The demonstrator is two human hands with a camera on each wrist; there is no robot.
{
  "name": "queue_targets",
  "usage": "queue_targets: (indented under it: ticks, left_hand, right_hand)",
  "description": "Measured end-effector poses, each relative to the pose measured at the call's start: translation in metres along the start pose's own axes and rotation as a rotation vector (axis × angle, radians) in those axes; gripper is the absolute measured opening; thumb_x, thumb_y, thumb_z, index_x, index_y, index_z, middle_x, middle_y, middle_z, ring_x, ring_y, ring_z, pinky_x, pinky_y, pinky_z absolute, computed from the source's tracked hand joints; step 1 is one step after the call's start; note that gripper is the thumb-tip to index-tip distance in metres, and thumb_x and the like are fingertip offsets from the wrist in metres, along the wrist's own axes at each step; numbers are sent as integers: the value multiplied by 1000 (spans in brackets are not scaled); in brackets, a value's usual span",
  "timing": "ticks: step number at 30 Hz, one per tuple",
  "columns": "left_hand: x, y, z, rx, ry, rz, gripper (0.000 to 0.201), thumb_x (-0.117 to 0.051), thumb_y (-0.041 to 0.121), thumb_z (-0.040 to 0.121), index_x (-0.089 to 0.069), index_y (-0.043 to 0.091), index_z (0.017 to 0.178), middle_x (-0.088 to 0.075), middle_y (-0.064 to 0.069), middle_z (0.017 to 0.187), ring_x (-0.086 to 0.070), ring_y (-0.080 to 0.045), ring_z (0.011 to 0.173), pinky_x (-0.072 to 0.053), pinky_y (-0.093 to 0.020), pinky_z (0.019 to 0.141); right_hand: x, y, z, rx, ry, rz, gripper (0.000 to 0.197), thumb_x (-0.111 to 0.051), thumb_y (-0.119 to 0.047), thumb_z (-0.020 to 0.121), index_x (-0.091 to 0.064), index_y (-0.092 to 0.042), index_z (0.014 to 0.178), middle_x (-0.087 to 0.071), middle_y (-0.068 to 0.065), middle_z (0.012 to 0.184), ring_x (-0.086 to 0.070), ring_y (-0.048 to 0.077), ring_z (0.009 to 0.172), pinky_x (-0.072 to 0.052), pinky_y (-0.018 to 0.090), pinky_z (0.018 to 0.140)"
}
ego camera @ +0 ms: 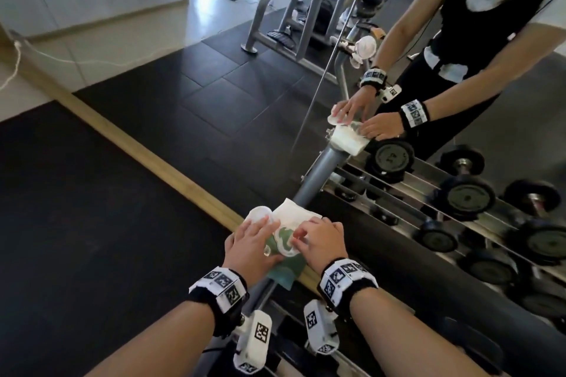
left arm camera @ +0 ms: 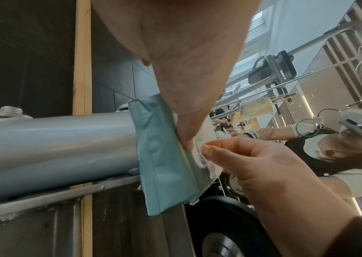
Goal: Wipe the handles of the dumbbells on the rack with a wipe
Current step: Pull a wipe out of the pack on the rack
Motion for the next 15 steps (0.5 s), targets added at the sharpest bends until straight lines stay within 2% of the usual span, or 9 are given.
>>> queue_targets:
  ticks: [5,9,15]
  left_hand:
    - [1,1,-2,-20,0,-14,78,-64,59,82,-21,53,147,-15,22,160,-5,-13,148,-12,-43,117]
    - [1,1,-2,-32,-7,-20,77,-64,56,83,-20,53,147,-15,21,160,-6,-15,148,-13,-46,117]
    - [-2,-2,-2,-28,3,-24,79,-66,55,82,-20,54,146,-15,22,159,-5,-13,147,-13,-44,116]
  right_hand:
    - [-4,-2,0,-70,2,-29,17,-65,-45,84,-66,-34,96,-60,-12,105,-50,15,107,-27,35,85]
    - [-3,-4,3,-119,-15,-83,16,-64,-45,85,-69,-36,97,-55,-9,108,-46,16,109,-33,36,91]
    - [-3,-9,8,-133,-67,-177,18,-60,-38,89,-74,-34,99,-61,-6,109,-50,19,111,-34,38,92]
Point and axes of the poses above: each hand's wrist, its own z-axis towards the middle knuckle, its own x-axis out of the back of the hand, y = z × x, the point moved 8 cm from there along z, towards the middle knuckle
